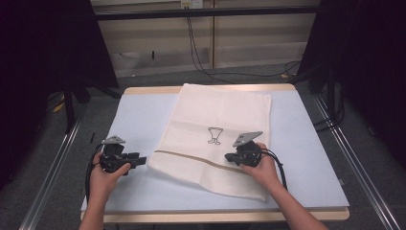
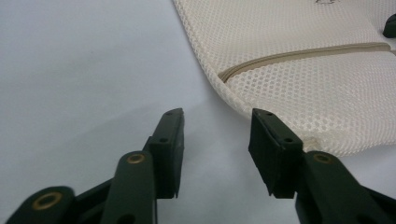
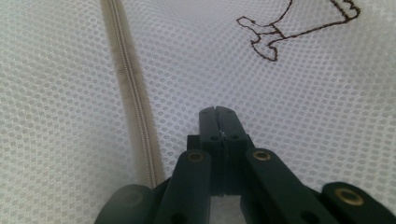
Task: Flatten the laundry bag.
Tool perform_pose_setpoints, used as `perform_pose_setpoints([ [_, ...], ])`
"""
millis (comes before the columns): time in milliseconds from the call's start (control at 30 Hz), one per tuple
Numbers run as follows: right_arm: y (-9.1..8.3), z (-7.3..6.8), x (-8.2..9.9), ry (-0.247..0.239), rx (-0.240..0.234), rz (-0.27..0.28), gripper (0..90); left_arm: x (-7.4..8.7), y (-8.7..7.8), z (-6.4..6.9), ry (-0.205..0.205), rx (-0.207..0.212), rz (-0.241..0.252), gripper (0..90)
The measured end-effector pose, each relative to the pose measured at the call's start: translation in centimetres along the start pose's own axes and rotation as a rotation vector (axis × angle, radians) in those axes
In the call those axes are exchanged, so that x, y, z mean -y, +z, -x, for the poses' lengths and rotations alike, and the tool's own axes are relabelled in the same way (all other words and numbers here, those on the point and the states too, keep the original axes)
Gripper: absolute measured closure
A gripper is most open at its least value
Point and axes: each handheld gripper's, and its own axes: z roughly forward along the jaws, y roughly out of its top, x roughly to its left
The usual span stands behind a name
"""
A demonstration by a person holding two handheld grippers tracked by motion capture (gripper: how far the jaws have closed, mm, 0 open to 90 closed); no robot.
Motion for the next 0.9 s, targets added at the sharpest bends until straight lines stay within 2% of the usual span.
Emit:
perform_pose_setpoints([
  [100,-0.2,0.0,0.1,0.000,0.006,0.005,90.0,-0.3,-0.2,0.0,-0.003,-0.002,0.012,45.7],
  [167,-0.3,0.1,0.1,0.004,0.000,0.005,90.0,-0.6,-0.2,0.1,-0.011,-0.023,0.025,40.9],
  [200,-0.4,0.2,0.2,-0.001,0.013,0.008,89.7,-0.7,-0.3,0.0,-0.008,-0.034,0.018,38.9],
  [233,-0.5,0.2,0.2,0.001,0.013,0.010,89.3,-0.8,-0.3,-0.1,-0.015,-0.041,0.016,38.7],
  [300,-0.8,0.3,0.4,0.008,0.008,0.012,88.3,-0.8,-0.1,-0.2,-0.028,-0.009,0.017,39.1],
  [400,-1.4,0.5,0.7,0.031,0.015,0.023,85.3,-1.1,0.5,0.2,-0.005,0.010,-0.001,39.3],
  [433,-1.7,0.6,0.9,0.034,0.034,0.026,82.8,-1.2,0.7,0.3,-0.010,0.010,0.002,39.3],
  [500,-2.2,0.7,1.1,0.049,0.042,0.037,80.8,-1.5,1.1,0.5,0.009,0.018,0.003,39.3],
  [567,-2.8,0.9,1.4,0.055,0.051,0.043,79.2,-1.7,1.2,0.6,-0.002,0.019,0.015,38.7],
  [600,-3.1,1.0,1.5,0.058,0.055,0.045,78.1,-1.7,1.2,0.6,0.007,0.022,0.015,38.8],
  [700,-3.9,1.3,2.2,0.076,0.083,0.047,74.7,-1.9,2.1,1.0,0.041,0.025,-0.009,39.7],
  [833,-4.8,1.6,3.1,0.104,0.123,0.053,69.1,-2.0,3.2,1.4,0.046,0.042,-0.020,41.0],
  [900,-5.2,1.8,3.4,0.115,0.127,0.056,67.0,-2.0,3.8,1.5,0.058,0.021,-0.038,41.1],
])
